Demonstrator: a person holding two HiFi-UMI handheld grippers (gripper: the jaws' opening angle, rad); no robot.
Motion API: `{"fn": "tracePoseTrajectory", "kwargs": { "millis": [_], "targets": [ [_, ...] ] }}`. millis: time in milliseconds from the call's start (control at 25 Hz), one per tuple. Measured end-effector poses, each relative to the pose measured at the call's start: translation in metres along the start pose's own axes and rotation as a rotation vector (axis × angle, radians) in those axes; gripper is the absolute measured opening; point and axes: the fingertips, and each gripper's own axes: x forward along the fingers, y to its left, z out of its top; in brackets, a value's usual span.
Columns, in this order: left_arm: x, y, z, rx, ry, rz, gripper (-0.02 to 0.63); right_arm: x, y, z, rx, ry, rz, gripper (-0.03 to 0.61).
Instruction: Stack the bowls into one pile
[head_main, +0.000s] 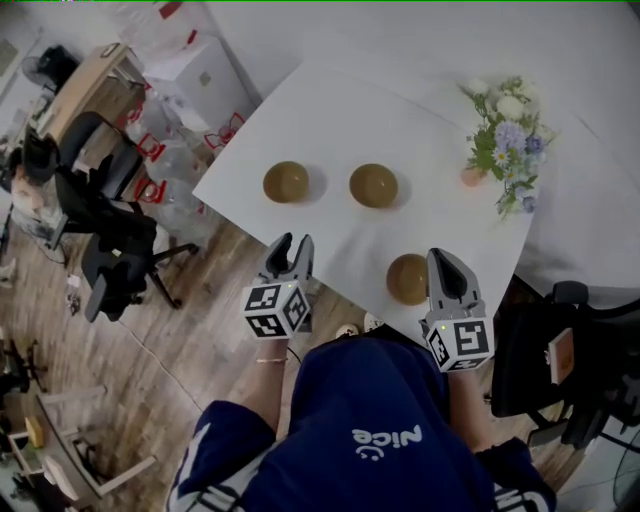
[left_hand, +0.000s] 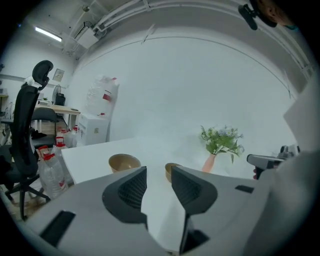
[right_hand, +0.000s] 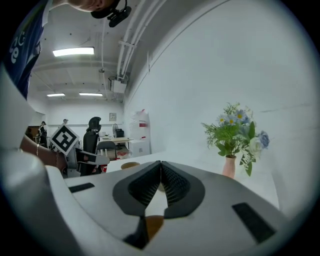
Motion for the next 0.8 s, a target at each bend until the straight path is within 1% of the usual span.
{"fn": "tracePoseTrajectory", "kwargs": {
  "millis": [160,400,560,640,800],
  "targets": [
    [0.017,0.026,0.013,0.018,0.001,0.081,0.150,0.009,0.005,0.009,-0.017,-0.012,0.038,0.023],
    [0.049,0.086,0.022,0.030,0.060,0.244,0.150,0.014,0.004,0.001,-0.043,0.027,0.058,0.023],
    [0.067,0.109,0.026,0.030,0.096,0.274,0.150,0.016,-0.004,-0.006,-0.038,0.048,0.030,0.023],
    [0.077,0.120,0.025,0.018,0.121,0.289,0.150,0.018,-0.005,-0.006,-0.040,0.055,0.029,0.023],
    [0.101,0.141,0.018,-0.009,0.187,0.314,0.150,0.021,-0.005,-0.010,-0.086,0.074,0.030,0.023]
  ]
}}
